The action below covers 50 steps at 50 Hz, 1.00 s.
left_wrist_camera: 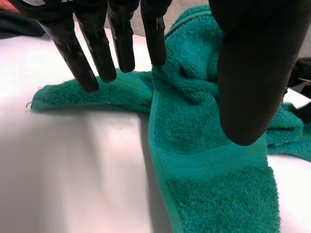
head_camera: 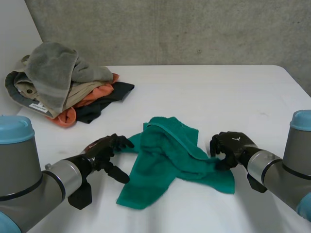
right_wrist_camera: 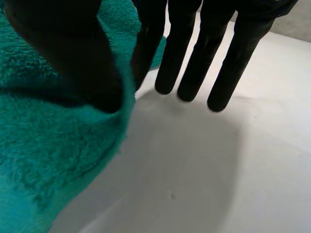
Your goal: Fold the laundry.
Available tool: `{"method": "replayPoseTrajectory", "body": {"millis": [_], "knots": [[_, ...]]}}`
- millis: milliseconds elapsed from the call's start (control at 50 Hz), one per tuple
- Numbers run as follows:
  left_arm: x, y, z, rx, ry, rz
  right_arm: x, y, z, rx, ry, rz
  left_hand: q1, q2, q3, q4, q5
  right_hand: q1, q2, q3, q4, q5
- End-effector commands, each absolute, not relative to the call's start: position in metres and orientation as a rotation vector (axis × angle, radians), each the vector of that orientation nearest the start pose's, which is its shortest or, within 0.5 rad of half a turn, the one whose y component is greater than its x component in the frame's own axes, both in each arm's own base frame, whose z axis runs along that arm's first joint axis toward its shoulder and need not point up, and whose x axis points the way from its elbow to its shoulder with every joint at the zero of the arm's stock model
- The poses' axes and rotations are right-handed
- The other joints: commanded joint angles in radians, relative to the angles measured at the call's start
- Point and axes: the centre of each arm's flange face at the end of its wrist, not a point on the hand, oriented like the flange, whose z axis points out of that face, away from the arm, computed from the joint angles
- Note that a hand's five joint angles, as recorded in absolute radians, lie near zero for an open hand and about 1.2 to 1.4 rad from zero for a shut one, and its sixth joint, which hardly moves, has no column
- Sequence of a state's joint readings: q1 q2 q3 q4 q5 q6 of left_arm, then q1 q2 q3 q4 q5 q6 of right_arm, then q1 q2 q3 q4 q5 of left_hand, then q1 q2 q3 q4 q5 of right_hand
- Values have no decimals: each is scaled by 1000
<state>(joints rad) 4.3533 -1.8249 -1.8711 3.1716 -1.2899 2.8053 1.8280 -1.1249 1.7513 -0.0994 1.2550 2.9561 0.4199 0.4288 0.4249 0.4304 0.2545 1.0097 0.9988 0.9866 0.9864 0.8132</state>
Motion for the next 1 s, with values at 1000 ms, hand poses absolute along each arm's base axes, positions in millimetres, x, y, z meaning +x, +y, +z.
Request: {"method": "replayPoseTrajectory", "body": {"millis": [1000], "knots": [[-375,-206,121,-232,-2057,994,242,-177,362,-882,1563,-1979,2,-7,-3,-8,-7,387,397,410,410,409]]}}
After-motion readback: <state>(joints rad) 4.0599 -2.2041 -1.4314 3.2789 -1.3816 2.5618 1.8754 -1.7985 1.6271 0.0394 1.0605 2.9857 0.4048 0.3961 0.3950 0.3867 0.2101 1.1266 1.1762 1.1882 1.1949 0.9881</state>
